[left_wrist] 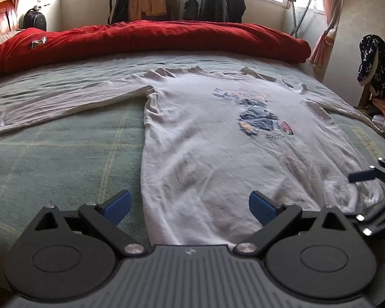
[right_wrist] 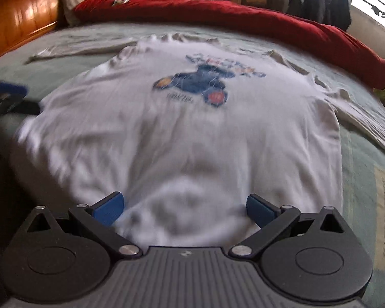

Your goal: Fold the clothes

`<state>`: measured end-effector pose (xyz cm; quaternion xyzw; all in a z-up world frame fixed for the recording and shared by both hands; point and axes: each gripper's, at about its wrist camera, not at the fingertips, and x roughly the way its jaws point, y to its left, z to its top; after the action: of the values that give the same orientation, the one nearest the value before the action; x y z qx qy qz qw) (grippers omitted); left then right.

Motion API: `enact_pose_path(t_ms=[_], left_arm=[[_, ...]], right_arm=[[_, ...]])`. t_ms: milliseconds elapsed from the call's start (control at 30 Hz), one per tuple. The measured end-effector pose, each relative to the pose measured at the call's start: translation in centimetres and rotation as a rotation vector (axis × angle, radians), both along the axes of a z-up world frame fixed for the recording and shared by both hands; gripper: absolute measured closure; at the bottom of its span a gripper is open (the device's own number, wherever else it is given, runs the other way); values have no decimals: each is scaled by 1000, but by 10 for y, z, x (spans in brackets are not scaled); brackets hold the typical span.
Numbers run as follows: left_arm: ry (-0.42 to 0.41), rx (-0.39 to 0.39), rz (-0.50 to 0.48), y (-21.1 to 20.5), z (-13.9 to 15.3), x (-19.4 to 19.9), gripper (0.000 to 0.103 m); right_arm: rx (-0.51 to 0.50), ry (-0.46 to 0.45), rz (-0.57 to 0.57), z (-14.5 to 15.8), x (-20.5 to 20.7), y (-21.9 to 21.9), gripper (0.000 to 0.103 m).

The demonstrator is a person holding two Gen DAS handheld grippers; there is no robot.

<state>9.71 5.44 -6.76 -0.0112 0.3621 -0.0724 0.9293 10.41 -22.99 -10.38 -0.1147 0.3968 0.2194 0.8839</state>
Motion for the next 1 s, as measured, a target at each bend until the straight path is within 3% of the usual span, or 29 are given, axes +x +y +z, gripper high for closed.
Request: enact_pose_path(t_ms=[133,333,467,667,800,1000], left_arm=[[-10,-4,-18,-5,2,-2,5],[-13,-2,-38,-9,5,-9,5],[0,-9,-43,-12,4,-5,5],[-15,-14,-108,-36,4,3,5],[-3,-39,-137,-39,2,1,5],[12,-94,-165,-46,0,14,5]], right_arm=[[31,-53,-44,15,-5,-5,0],[98,41,-96,-1,0,-12,0],[95,23,-100,-4,-26,-23,0],[218,4,-138,14,-30,-38,0],[181,61,-214,0,-26,-52,0],[203,69,-260,-7,-28,-59,0]])
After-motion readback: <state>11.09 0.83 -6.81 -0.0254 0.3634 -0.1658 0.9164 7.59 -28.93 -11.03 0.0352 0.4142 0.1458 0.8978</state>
